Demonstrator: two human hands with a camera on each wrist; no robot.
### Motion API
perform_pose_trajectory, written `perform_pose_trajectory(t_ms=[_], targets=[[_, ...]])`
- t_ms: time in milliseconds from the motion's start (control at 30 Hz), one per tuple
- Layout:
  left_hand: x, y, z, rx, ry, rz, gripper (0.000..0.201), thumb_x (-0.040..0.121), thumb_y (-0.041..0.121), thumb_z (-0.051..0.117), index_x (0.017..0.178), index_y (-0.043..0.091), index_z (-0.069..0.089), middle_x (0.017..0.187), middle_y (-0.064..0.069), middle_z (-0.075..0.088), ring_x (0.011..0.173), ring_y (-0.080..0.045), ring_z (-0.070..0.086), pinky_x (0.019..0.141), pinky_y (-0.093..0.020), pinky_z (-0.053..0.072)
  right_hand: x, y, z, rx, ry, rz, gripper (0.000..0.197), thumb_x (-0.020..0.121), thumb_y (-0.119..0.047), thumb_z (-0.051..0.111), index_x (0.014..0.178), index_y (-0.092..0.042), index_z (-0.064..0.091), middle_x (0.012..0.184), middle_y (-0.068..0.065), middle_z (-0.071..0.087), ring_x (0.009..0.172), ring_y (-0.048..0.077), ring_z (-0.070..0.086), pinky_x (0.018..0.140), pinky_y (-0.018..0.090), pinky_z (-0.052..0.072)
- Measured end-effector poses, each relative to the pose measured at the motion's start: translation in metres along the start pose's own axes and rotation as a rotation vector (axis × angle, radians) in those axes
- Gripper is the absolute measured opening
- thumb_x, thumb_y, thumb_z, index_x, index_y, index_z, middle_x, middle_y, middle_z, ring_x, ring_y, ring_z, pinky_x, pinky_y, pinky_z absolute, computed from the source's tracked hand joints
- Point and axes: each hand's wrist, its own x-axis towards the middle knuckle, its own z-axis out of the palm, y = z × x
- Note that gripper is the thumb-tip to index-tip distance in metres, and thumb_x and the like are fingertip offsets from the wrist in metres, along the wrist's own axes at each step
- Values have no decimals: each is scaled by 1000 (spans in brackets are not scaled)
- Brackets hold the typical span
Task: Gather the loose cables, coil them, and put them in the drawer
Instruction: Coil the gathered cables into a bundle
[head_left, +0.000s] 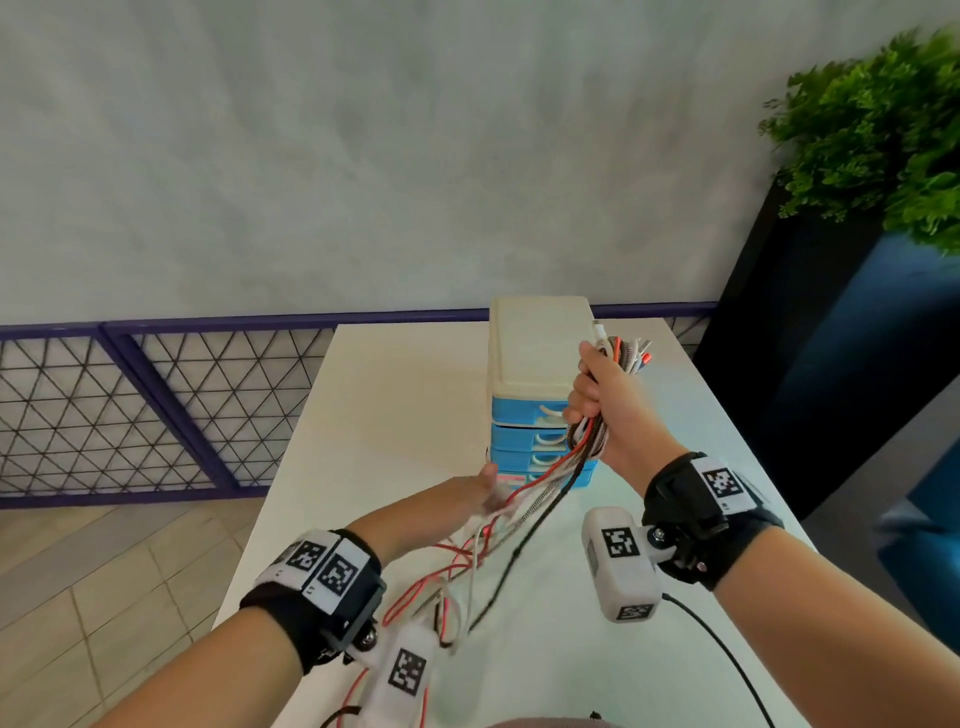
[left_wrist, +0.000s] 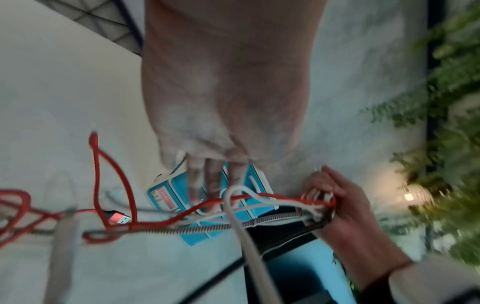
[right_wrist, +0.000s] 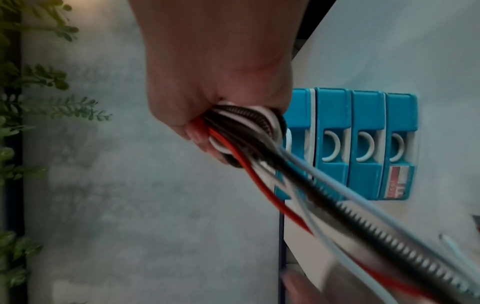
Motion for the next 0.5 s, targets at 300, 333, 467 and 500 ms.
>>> perform_pose_trajectory(t_ms=[300, 333, 467, 500], targets=[[5, 36, 19, -446, -219, 68, 55, 95, 57, 23, 72, 17, 52, 56, 4, 43, 55, -15, 47, 75, -28, 47, -5, 7, 18, 75, -67, 25, 32, 97, -28, 54, 67, -18, 46, 44, -8, 32, 33, 5, 31, 36, 20, 35], [2, 32, 16, -510, -269, 40, 52, 94, 58, 25, 72, 17, 49, 53, 6, 38, 51, -13, 41, 73, -27, 47, -3, 5, 15, 98, -65, 23, 32, 97, -29, 54, 68, -19, 46, 44, -8, 32, 33, 5, 31, 36, 20, 36], [-3, 22, 10, -628, -360, 13, 44, 93, 57, 29, 74, 19, 44, 53, 11, 32, 46, -6, 34, 79, -26, 46, 0, 2, 7, 145, -69, 30, 32, 97, -30, 54, 68, -19, 47, 44, -9, 32, 34, 5, 32, 37, 20, 36], [-3, 19, 9, -622, -363, 10, 44, 93, 56, 30, 75, 19, 45, 54, 11, 33, 48, -7, 37, 84, -28, 44, -1, 2, 6, 146, -70, 32, 32, 97, -30, 54, 68, -19, 47, 44, -9, 32, 34, 5, 32, 37, 20, 36]])
